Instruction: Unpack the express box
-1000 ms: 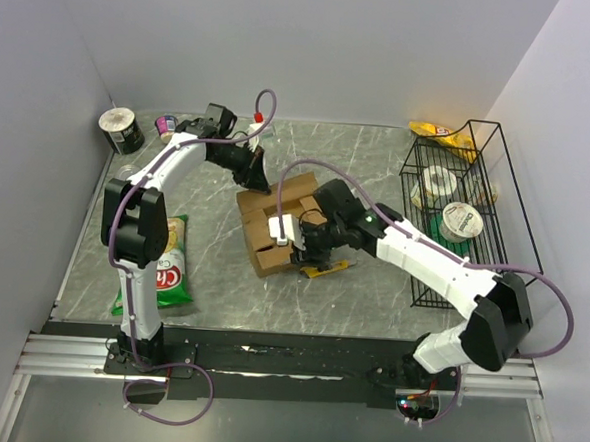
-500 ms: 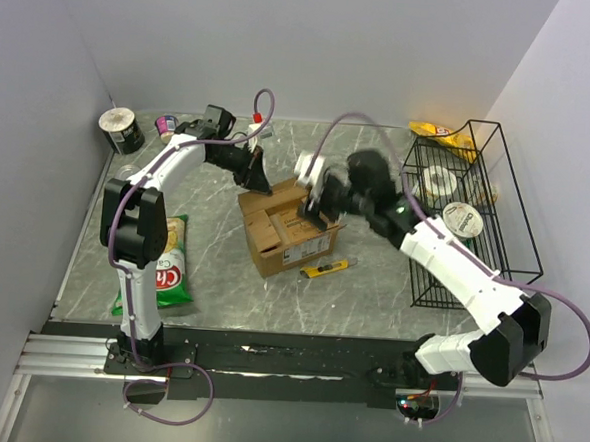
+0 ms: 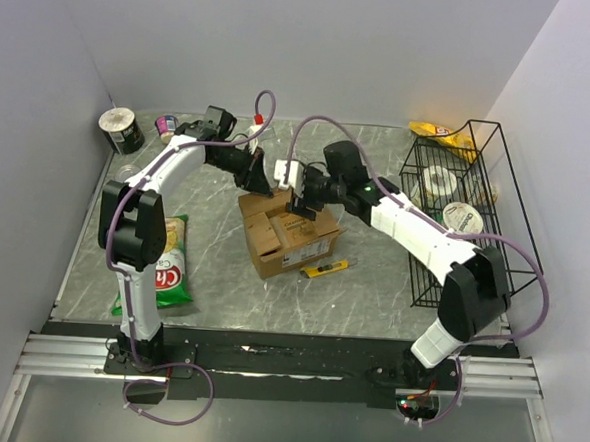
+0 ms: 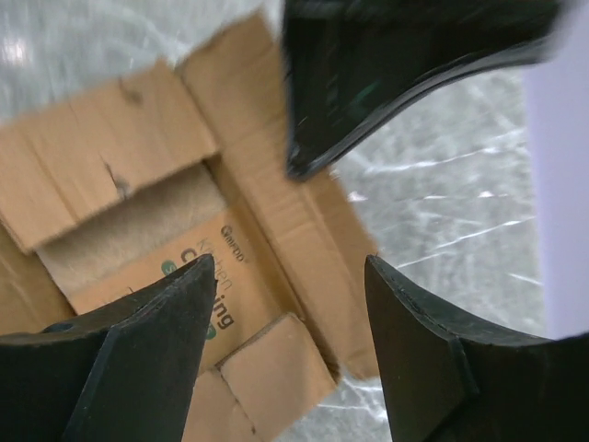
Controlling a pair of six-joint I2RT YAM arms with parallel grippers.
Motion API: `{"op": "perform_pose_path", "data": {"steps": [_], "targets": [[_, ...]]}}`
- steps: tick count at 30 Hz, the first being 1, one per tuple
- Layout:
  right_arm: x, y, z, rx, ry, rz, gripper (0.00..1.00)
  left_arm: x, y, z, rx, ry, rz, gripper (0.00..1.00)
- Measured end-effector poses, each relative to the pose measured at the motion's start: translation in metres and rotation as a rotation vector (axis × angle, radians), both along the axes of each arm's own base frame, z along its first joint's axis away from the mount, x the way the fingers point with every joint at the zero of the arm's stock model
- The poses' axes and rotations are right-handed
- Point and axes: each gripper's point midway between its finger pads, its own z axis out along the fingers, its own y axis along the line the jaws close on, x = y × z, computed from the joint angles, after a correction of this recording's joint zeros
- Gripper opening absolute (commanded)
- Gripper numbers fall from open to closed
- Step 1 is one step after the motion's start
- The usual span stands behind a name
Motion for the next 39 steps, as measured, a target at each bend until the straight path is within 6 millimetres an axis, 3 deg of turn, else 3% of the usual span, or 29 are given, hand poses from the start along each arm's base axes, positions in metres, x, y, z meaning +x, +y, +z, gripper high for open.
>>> {"op": "perform_pose_path", "data": {"steps": [12,18,25,30,37,39], "targets": [[-0.006,0.001,-0.042,-0.111,-0.058,0.076,0.71,-0.001,-0.001,0.001,-0.004,0.016,0.006,0.01],[-0.003,0.001,-0.066,-0.157,-0.055,0.075,0.65,0.0,0.0,0.001,-0.005,0.014,0.01,0.01],[-0.003,0.005,-0.071,-0.158,-0.089,0.082,0.53,0.004,0.005,0.001,-0.016,0.041,0.039,0.01],[-0.003,0.008,-0.07,-0.162,-0.103,0.082,0.5,0.003,0.005,0.001,-0.021,0.057,0.044,0.01],[0.004,0.008,-0.066,-0.181,-0.166,0.09,0.24,0.002,0.005,0.002,-0.026,0.058,0.041,0.01],[0.009,0.008,-0.065,-0.193,-0.2,0.091,0.22,0.002,0.005,0.002,-0.026,0.058,0.04,0.01]]}}
